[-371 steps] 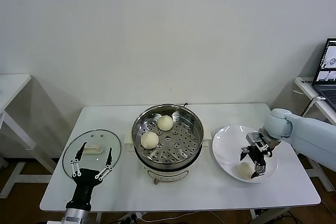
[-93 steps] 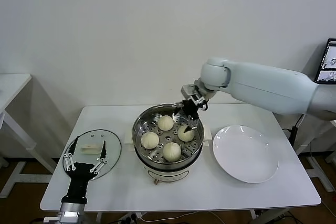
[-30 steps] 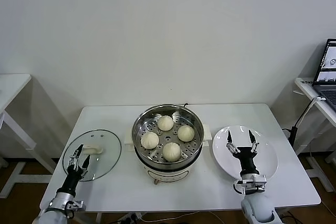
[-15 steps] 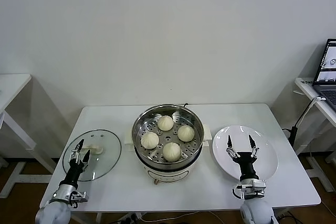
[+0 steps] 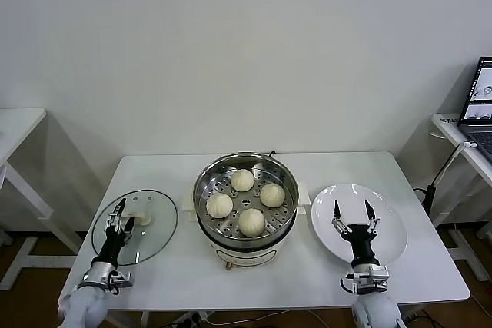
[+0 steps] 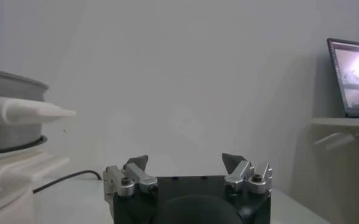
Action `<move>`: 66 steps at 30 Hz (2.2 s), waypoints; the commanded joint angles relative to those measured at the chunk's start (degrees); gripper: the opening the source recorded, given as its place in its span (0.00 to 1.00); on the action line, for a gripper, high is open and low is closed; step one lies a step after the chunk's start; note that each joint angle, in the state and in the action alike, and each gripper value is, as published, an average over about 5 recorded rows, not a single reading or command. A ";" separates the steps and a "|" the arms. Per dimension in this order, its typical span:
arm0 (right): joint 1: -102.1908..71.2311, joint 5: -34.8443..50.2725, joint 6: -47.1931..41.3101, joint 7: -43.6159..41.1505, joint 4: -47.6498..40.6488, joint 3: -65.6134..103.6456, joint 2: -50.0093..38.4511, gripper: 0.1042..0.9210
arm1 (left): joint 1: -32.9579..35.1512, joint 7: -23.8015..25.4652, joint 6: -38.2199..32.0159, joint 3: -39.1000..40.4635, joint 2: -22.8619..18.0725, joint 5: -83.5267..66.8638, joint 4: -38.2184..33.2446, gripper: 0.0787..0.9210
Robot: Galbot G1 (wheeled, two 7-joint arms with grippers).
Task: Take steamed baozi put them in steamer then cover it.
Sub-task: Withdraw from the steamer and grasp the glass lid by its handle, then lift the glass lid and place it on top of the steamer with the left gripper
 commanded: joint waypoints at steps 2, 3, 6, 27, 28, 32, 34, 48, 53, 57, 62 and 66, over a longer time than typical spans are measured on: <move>-0.33 -0.50 0.37 -0.21 -0.20 0.40 0.31 0.88 | -2.20 0.12 0.27 0.59 -0.21 0.21 2.55 0.88; -0.35 -0.57 0.43 -0.23 -0.27 0.43 0.35 0.88 | -2.29 0.12 0.24 0.65 -0.25 0.21 2.71 0.88; -0.36 -0.67 0.48 -0.32 -0.39 0.44 0.42 0.88 | -2.66 0.06 0.16 0.77 -0.44 0.25 3.59 0.88; -0.02 -0.79 0.47 0.00 -0.07 1.06 0.87 0.88 | -3.81 3.42 1.10 1.33 -0.28 0.33 3.11 0.56; 0.00 -0.80 0.48 0.00 -0.05 1.05 0.92 0.88 | -3.86 3.43 1.09 1.28 -0.31 0.35 3.16 0.53; 0.09 -0.82 0.51 0.02 0.08 1.02 1.21 0.88 | -4.03 3.39 0.99 1.02 -0.64 0.31 3.21 0.38; 0.11 -0.81 0.54 0.03 0.13 1.05 1.27 0.88 | -4.04 3.36 0.81 0.87 -0.75 0.26 3.20 0.32; 0.28 -1.21 0.82 0.03 0.30 0.94 1.69 0.88 | 3.50 4.64 2.46 -6.53 1.24 -5.99 -18.68 0.13; 0.46 -1.24 0.51 0.33 0.65 0.96 1.75 0.88 | 6.90 7.17 5.84 -8.82 2.42 -9.83 -34.21 0.13; 0.49 -1.23 0.25 0.63 1.11 1.24 1.64 0.88 | 8.56 10.46 9.76 -5.43 2.66 -10.50 -45.47 0.13; 0.39 -1.21 0.07 0.78 1.53 1.92 1.72 0.88 | 8.69 15.15 16.98 6.92 2.34 -9.03 -54.55 0.13; 0.39 -1.25 0.07 0.82 1.09 2.38 1.97 0.88 | 6.31 19.37 23.82 18.63 -0.80 -4.22 -56.58 0.13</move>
